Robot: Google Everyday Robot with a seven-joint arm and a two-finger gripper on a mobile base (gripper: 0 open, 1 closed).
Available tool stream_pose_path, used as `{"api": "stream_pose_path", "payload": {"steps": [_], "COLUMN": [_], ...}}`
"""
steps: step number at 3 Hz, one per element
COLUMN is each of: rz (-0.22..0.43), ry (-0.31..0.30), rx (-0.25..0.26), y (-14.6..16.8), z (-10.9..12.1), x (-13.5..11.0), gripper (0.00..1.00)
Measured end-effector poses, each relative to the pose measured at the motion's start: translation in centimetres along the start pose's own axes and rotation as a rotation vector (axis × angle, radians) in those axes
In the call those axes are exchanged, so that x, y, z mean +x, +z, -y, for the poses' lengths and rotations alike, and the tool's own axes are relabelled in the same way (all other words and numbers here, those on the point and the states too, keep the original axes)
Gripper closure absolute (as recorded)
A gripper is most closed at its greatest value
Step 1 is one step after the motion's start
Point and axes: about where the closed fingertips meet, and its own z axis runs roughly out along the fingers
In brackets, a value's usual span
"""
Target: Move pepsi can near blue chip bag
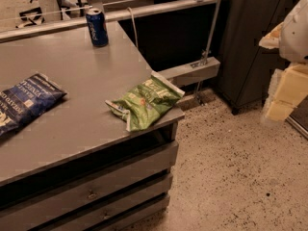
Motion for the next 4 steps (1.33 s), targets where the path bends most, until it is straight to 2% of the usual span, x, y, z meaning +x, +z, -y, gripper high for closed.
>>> {"api": "stream_pose_path", "payload": {"steps": [1,2,3,4], "rz": [0.000,0.036,0.127,0.265], "ry": [0.000,0.015,0.014,0.012], "rx": [0.000,-0.011,-0.016,0.015], "y": [0.0,0.9,3.9,7.4], "z": [0.0,0.7,3.8,8.7], "x": [0.0,-0.5,-3.8,-8.9], "gripper": [0.00,0.00,0.00,0.00]}}
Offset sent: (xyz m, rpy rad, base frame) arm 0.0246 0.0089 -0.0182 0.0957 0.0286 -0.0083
